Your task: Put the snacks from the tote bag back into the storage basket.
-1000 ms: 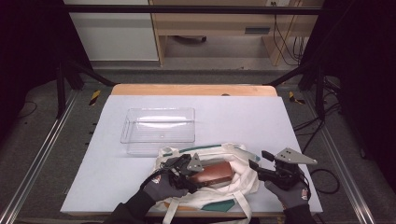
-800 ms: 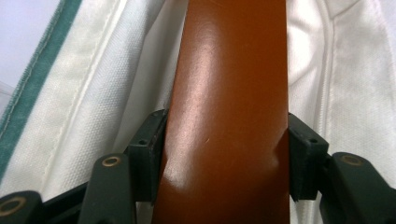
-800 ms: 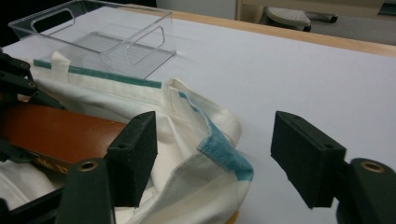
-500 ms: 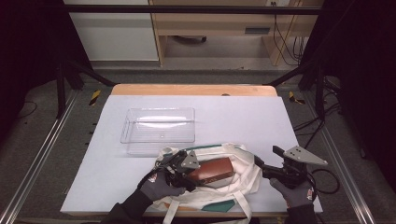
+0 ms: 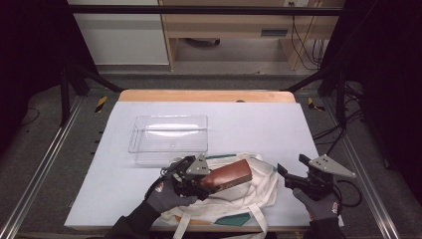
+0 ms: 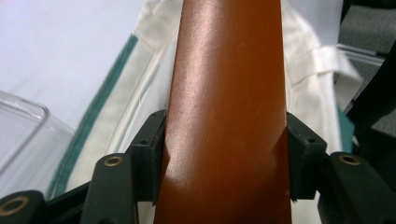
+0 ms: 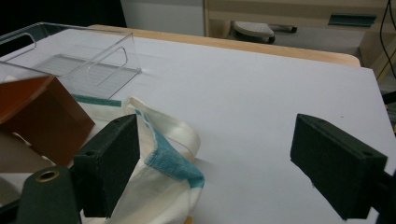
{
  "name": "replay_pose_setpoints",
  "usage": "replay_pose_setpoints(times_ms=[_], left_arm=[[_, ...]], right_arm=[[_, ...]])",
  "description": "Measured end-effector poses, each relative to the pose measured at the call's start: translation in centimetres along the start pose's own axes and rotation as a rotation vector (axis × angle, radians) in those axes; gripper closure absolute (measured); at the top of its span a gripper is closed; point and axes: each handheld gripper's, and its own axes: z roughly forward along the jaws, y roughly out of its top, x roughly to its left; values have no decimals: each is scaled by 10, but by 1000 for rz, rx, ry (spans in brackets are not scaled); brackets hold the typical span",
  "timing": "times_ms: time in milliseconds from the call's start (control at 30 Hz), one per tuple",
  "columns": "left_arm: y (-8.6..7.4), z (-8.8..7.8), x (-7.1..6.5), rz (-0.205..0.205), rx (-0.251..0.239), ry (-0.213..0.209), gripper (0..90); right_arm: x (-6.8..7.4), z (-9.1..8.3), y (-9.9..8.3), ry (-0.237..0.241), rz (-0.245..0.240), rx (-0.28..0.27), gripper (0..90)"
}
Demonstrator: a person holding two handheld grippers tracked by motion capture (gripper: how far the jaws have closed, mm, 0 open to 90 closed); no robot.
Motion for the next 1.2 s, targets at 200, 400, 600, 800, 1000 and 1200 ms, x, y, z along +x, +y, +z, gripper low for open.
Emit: replay_pose_setpoints(times_ms=[200, 400, 600, 800, 1000, 1200], left_arm=[[6, -17, -1, 0, -31, 13, 421], [7, -36, 2, -15, -76, 31, 421], [6, -56, 9, -31, -118, 60, 422], [4, -69, 14, -45, -142, 83, 423], [-1, -83, 25, -86, -155, 124, 424], [-8, -88, 36, -129, -131, 173, 426]], right_arm=[[-1, 0, 0, -10, -1, -2, 155], [-3, 0, -1, -16, 5, -5, 153], [-2, 1, -2, -21, 0, 0, 153], [-2, 1, -2, -22, -3, 5, 153], [-1, 2, -3, -22, -11, 10, 153], [-1, 2, -3, -22, -14, 12, 155]])
